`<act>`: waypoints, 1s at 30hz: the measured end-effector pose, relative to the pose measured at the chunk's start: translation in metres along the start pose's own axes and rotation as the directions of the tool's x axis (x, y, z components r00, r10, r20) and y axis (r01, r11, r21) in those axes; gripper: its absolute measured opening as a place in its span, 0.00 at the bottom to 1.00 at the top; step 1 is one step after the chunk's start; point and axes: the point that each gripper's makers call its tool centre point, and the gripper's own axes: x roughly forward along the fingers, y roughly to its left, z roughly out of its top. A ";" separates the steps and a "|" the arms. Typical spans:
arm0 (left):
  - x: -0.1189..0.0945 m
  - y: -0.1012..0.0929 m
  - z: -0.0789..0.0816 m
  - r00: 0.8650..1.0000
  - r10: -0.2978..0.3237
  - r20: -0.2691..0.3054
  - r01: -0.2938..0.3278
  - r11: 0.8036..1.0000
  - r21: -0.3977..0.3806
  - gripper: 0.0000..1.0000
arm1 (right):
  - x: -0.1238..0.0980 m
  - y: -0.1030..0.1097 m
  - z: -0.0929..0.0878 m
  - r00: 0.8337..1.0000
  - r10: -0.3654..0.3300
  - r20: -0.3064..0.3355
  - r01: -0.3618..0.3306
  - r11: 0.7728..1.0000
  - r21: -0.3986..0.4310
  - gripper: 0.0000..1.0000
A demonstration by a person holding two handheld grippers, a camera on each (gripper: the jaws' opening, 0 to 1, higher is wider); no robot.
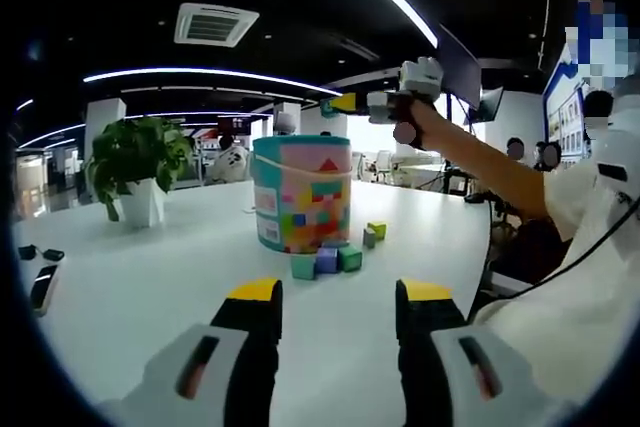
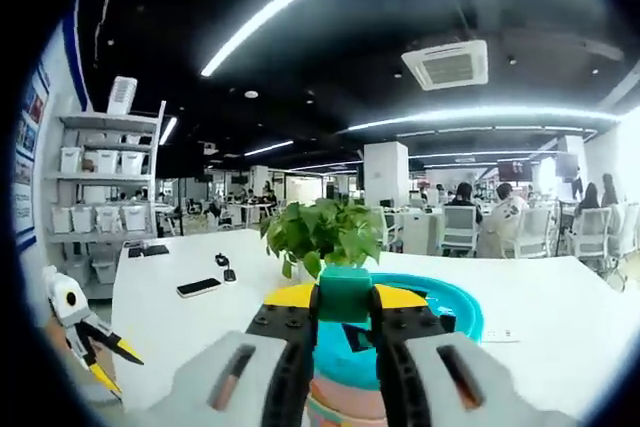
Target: Arrange the toys in the designated storage area by placing each visible toy with the group until no toy remains scattered across the table.
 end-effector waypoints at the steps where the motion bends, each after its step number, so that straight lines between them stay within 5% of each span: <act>1: 0.000 0.000 0.000 1.000 0.001 0.001 -0.001 1.000 0.000 0.46 | 0.002 -0.001 0.001 1.000 -0.002 -0.002 0.002 1.000 0.003 0.20; 15: -0.002 0.003 0.000 1.000 0.003 0.004 -0.003 1.000 -0.007 0.46 | 0.049 -0.006 -0.025 0.984 -0.026 -0.175 0.034 0.998 0.047 0.20; 30: -0.001 0.004 -0.002 1.000 0.004 0.000 -0.004 1.000 -0.009 0.46 | 0.057 -0.014 -0.051 0.963 0.009 -0.270 0.052 0.974 0.219 0.20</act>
